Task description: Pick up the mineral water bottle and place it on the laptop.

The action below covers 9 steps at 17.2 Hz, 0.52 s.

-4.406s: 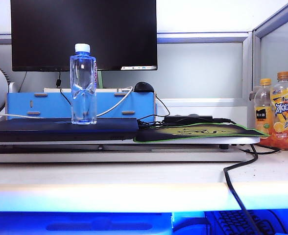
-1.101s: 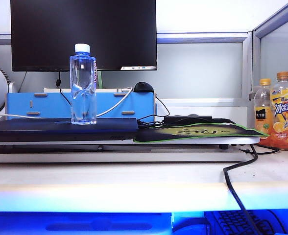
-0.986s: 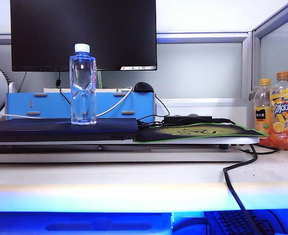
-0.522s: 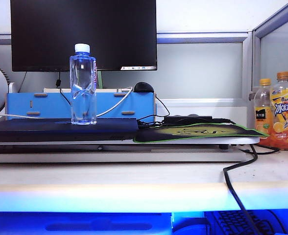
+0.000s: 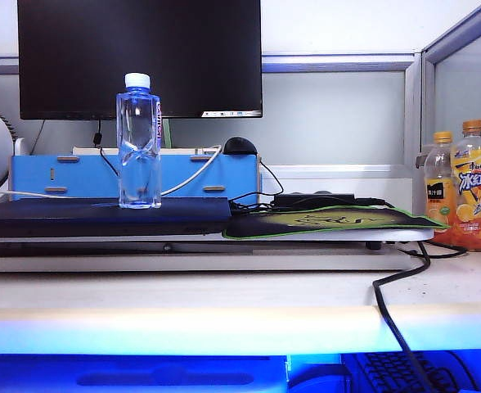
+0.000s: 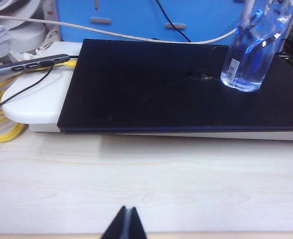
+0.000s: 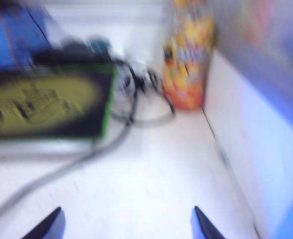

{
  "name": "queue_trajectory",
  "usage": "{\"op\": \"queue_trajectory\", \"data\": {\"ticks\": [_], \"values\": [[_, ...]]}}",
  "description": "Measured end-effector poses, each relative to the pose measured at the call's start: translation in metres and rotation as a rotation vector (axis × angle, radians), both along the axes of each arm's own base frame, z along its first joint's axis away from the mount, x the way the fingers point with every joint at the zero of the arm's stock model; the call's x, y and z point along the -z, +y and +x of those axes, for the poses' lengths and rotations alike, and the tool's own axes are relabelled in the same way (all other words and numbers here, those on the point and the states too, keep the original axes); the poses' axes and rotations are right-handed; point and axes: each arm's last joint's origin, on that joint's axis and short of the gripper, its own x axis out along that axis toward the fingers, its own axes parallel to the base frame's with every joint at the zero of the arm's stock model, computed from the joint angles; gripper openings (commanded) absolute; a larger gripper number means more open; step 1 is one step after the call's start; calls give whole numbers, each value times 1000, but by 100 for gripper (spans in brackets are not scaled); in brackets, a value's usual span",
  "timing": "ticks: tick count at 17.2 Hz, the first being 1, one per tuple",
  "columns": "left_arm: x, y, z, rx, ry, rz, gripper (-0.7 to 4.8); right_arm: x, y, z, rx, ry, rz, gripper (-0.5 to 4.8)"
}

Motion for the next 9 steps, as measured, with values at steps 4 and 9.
{"op": "queue_trajectory", "data": {"ticks": [4, 9], "values": [[0, 0, 0, 0, 0, 0, -2, 7, 0, -1, 2, 60, -2, 337], [0, 0, 0, 0, 0, 0, -2, 8, 1, -1, -47, 73, 6, 337]]}}
